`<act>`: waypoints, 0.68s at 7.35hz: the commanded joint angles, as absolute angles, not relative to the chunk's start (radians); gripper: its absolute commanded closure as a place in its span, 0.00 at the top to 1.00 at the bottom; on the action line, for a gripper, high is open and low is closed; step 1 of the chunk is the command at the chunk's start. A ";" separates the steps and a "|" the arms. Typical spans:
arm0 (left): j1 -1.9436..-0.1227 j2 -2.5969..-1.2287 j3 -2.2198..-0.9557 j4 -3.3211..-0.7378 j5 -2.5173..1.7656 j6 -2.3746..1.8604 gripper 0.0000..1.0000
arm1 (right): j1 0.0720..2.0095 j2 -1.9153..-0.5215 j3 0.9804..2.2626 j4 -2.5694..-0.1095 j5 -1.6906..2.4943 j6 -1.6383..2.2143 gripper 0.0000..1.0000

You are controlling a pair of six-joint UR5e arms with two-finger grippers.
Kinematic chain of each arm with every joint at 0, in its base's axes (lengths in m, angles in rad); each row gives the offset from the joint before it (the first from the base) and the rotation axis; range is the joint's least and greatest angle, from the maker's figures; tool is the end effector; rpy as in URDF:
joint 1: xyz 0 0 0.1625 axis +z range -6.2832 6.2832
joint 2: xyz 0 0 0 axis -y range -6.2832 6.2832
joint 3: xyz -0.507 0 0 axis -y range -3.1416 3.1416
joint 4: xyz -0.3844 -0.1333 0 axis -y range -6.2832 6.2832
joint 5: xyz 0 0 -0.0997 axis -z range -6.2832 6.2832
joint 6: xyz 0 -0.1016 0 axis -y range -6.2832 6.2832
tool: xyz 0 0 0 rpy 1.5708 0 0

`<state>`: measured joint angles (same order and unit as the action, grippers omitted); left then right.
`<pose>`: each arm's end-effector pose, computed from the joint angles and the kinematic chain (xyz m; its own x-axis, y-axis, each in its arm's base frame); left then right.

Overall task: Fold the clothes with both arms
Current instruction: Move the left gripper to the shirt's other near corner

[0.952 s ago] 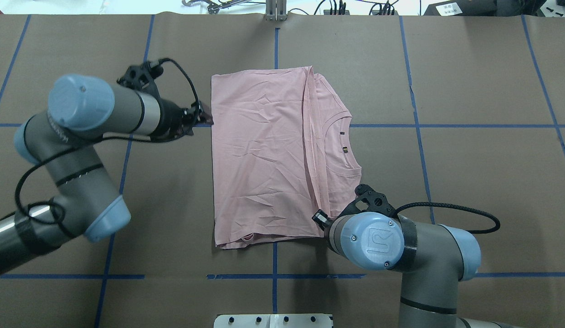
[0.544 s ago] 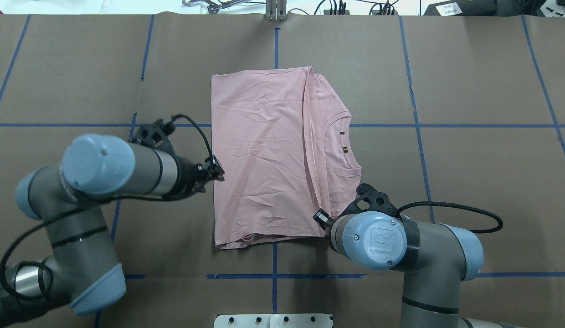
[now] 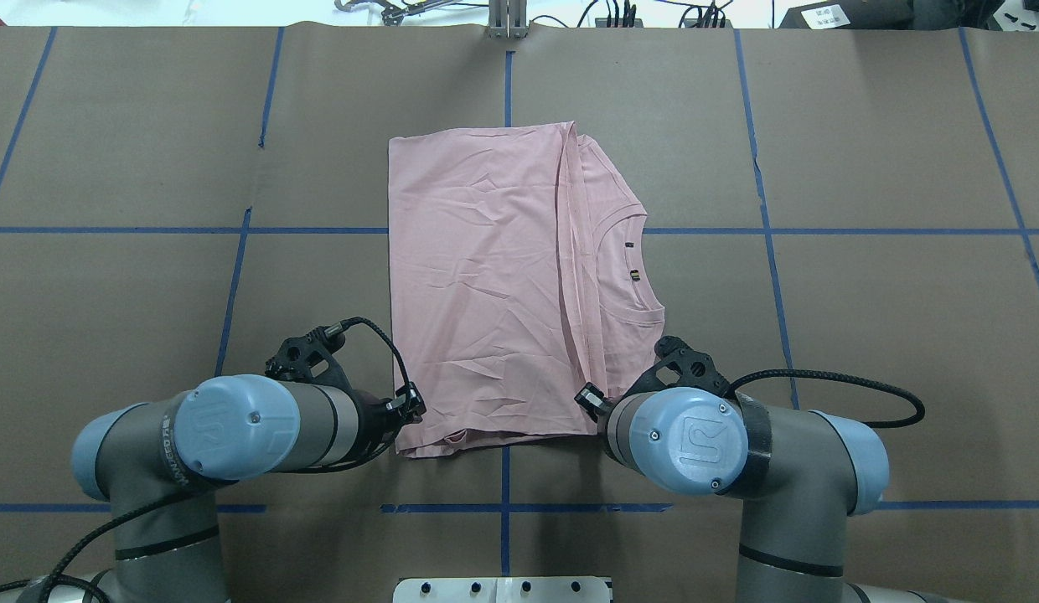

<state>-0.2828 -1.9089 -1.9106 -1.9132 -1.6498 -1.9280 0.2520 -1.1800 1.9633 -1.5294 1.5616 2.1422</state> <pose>0.5470 -0.2894 0.3677 0.3959 -0.4780 -0.7840 0.3757 0.8634 -0.3367 -0.5551 -0.2815 0.3558 0.4145 0.6652 0.6211 -0.5707 0.7216 -0.3919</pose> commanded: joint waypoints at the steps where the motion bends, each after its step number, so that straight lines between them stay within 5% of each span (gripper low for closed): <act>1: -0.255 -1.907 -1.908 -1.868 -1.644 -1.931 0.50 | 0.255 -1.178 1.962 -1.529 1.562 2.140 0.00; 2: -0.253 -1.908 -1.907 -1.867 -1.644 -1.931 0.41 | 0.255 -1.177 1.960 -1.529 1.562 2.140 0.00; 3: -0.253 -1.913 -1.907 -1.867 -1.646 -1.933 0.14 | 0.256 -1.178 1.960 -1.529 1.562 2.138 0.00; 4: -0.253 -1.916 -1.905 -1.867 -1.646 -1.931 0.00 | 0.256 -1.177 1.962 -1.528 1.562 2.138 0.00; 5: -0.250 -1.916 -1.901 -1.867 -1.646 -1.931 0.00 | 0.256 -1.175 1.962 -1.528 1.562 2.138 0.00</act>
<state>-0.2525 -1.9144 -1.9045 -1.8672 -1.6458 -1.9316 0.2558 -1.1765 1.9613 -1.5284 1.5616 2.1386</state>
